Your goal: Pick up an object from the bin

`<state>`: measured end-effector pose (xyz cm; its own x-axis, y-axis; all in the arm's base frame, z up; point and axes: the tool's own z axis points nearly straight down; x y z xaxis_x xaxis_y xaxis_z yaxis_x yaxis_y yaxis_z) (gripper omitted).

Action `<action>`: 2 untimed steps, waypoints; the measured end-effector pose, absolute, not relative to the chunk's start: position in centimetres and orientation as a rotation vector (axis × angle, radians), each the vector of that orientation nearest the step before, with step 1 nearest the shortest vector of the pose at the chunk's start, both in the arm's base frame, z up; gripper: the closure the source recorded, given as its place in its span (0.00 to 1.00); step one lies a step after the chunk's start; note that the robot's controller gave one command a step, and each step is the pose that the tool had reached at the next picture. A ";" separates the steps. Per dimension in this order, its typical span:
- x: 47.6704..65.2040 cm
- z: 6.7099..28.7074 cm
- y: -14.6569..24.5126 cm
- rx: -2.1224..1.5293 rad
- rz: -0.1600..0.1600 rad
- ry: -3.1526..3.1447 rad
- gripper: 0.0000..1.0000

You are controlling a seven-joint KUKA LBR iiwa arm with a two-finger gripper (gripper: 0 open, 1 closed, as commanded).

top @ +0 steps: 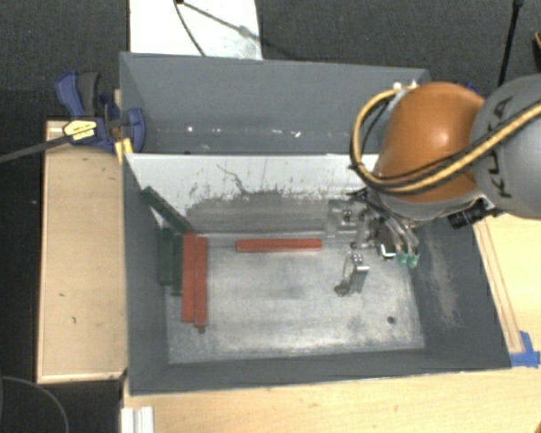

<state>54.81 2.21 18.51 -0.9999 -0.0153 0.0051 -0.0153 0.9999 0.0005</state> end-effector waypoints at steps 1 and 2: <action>58.7 6.8 4.7 -0.296 -0.002 -3.125 0.00; 58.9 7.3 4.6 -0.297 -0.003 -3.133 1.00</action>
Offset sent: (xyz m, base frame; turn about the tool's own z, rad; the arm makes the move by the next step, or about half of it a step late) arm 0.0386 0.0238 -0.1151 0.2050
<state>58.89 4.62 7.28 -0.9822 0.1879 -0.0057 0.1879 0.9822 0.0026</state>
